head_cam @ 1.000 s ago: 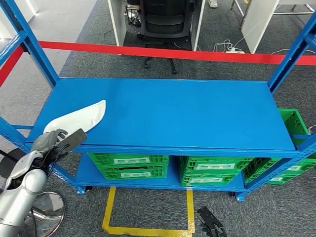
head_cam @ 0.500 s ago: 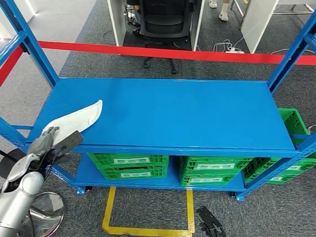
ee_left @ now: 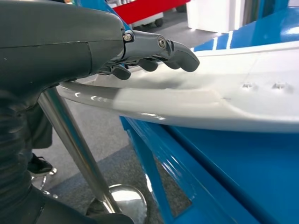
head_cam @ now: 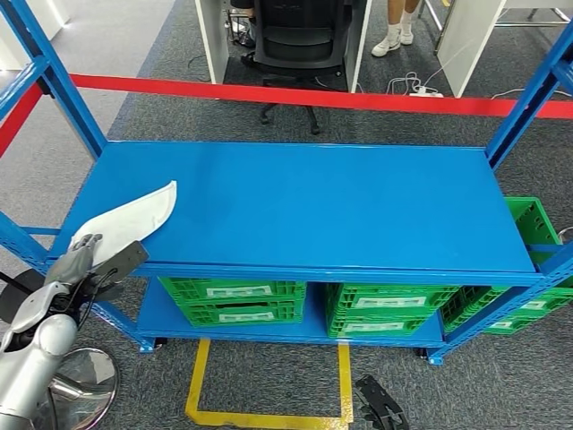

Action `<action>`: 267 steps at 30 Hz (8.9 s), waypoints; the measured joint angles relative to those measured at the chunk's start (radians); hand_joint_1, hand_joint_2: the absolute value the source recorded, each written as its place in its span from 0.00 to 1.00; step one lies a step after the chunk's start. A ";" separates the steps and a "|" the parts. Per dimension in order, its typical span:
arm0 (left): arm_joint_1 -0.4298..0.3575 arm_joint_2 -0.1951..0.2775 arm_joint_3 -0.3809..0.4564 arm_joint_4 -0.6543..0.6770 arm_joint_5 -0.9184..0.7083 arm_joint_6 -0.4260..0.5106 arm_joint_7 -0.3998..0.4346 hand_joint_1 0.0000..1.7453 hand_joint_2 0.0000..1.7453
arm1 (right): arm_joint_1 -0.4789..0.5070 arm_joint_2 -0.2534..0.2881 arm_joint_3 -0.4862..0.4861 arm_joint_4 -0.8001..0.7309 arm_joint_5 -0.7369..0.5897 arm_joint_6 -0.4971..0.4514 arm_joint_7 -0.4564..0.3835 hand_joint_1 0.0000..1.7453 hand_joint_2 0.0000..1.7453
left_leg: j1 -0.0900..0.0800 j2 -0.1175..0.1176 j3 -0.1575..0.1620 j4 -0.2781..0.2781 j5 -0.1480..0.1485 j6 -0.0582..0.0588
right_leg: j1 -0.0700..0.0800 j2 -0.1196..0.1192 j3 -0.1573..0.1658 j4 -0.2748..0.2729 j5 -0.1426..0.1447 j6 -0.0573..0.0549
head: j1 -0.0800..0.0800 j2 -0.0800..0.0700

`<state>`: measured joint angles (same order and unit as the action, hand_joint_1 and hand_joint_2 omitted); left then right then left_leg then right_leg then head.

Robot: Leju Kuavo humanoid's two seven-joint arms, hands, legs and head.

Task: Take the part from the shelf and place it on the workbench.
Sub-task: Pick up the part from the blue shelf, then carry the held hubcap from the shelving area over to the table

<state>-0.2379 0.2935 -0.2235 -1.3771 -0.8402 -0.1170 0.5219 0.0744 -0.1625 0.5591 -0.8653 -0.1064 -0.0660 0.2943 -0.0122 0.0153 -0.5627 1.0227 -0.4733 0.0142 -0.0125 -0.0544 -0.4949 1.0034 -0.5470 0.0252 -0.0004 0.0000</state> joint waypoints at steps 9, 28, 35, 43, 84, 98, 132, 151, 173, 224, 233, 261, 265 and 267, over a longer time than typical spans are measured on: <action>0.013 0.000 0.013 -0.004 -0.039 0.015 0.010 1.00 1.00 | 0.010 -0.003 0.002 -0.021 0.000 -0.007 0.012 0.00 1.00 | 0.000 0.000 0.000 0.000 0.000 0.000 | 0.000 0.000 0.000 0.000 0.000 0.000 | 0.000 0.000; 0.018 -0.002 0.028 -0.049 -0.048 -0.010 -0.071 1.00 1.00 | 0.050 -0.026 0.009 -0.078 -0.015 -0.025 0.014 0.00 1.00 | 0.000 0.000 0.000 0.000 0.000 0.000 | 0.000 0.000 0.000 0.000 0.000 0.000 | 0.000 0.000; 0.022 -0.023 0.021 -0.084 -0.019 0.020 -0.113 1.00 1.00 | 0.083 -0.043 0.009 -0.132 -0.035 -0.052 0.033 0.00 1.00 | 0.000 0.000 0.000 0.000 0.000 0.000 | 0.000 0.000 0.000 0.000 0.000 0.000 | 0.000 0.000; 0.091 -0.076 0.016 -0.221 0.084 0.121 -0.214 1.00 1.00 | 0.124 -0.065 0.009 -0.200 -0.056 -0.084 0.034 0.00 1.00 | 0.000 0.000 0.000 0.000 0.000 0.000 | 0.000 0.000 -0.001 0.000 0.000 0.000 | 0.000 0.000; 0.550 -0.067 -0.216 -0.716 0.344 0.734 -0.591 1.00 1.00 | 0.239 -0.177 0.027 -0.464 -0.265 -0.329 -0.097 0.00 1.00 | 0.008 -0.020 0.101 -0.032 -0.063 -0.015 | -0.005 0.036 -0.085 0.006 0.083 -0.006 | -0.001 0.000; 0.599 0.000 -0.226 -0.717 0.581 0.762 -0.701 1.00 1.00 | 0.217 -0.202 0.054 -0.469 -0.334 -0.372 -0.030 0.00 1.00 | -0.005 -0.013 -0.051 -0.028 0.066 0.016 | 0.003 0.053 0.047 0.008 -0.014 0.000 | 0.001 0.000; 0.592 -0.051 -0.124 -0.643 0.873 0.457 -0.879 1.00 1.00 | 0.314 -0.194 0.014 -0.461 -0.538 -0.504 -0.211 0.00 1.00 | 0.002 -0.010 -0.059 -0.035 0.085 -0.007 | 0.008 0.051 0.065 -0.063 -0.008 -0.007 | 0.004 0.000; 0.548 -0.106 -0.102 -0.556 0.894 0.375 -0.883 1.00 1.00 | 0.381 -0.188 0.008 -0.497 -0.556 -0.580 -0.275 0.00 1.00 | 0.010 -0.006 0.055 -0.057 -0.011 0.023 | 0.006 0.048 -0.140 0.098 -0.018 0.011 | 0.007 0.000; 0.512 -0.112 -0.130 -0.486 0.903 0.348 -0.911 1.00 1.00 | 0.426 -0.159 -0.042 -0.530 -0.520 -0.595 -0.277 0.00 1.00 | 0.007 -0.042 0.053 0.109 -0.058 -0.008 | 0.018 0.092 -0.094 -0.027 0.114 -0.035 | 0.006 0.000; 0.452 -0.112 -0.170 -0.466 0.933 0.240 -0.930 1.00 1.00 | 0.513 -0.021 -0.260 -0.554 -0.336 -0.490 -0.211 0.00 1.00 | 0.019 0.081 0.076 -0.046 -0.031 -0.028 | -0.009 0.020 -0.041 -0.012 0.043 -0.007 | 0.021 0.000; 0.448 -0.109 -0.187 -0.451 0.933 0.240 -0.930 1.00 1.00 | 0.540 0.002 -0.296 -0.581 -0.325 -0.490 -0.202 0.00 1.00 | 0.022 -0.029 -0.006 0.143 -0.089 -0.019 | 0.002 0.128 -0.042 -0.012 0.059 -0.033 | 0.018 0.000; 0.432 -0.093 -0.224 -0.436 0.945 0.285 -0.913 1.00 1.00 | 0.578 0.220 -0.592 -0.618 0.053 -0.164 -0.080 0.00 1.00 | 0.021 -0.008 -0.060 0.256 -0.176 -0.036 | 0.008 0.088 -0.049 -0.015 0.059 -0.047 | 0.015 0.000; 0.435 -0.091 -0.217 -0.436 0.948 0.270 -0.913 1.00 1.00 | 0.567 0.293 -0.684 -0.616 0.137 -0.073 -0.082 0.00 1.00 | 0.019 -0.069 0.029 0.048 -0.043 -0.013 | 0.012 0.141 -0.047 -0.012 0.064 -0.043 | 0.016 0.000; 0.437 -0.090 -0.214 -0.437 0.948 0.265 -0.913 1.00 1.00 | 0.561 0.323 -0.723 -0.617 0.164 -0.044 -0.083 0.00 1.00 | 0.017 -0.109 0.056 -0.025 -0.023 -0.005 | 0.008 0.164 -0.060 -0.009 0.069 -0.034 | 0.013 0.000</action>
<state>0.1993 0.2033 -0.4378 -1.8137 0.1077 0.1480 -0.3907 0.6354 0.1610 -0.1644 -1.4823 0.0575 -0.1100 0.2113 0.0050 -0.0932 -0.5063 0.9976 -0.4966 0.0091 -0.0047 0.1092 -0.5546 0.9943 -0.4781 -0.0085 0.0128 0.0002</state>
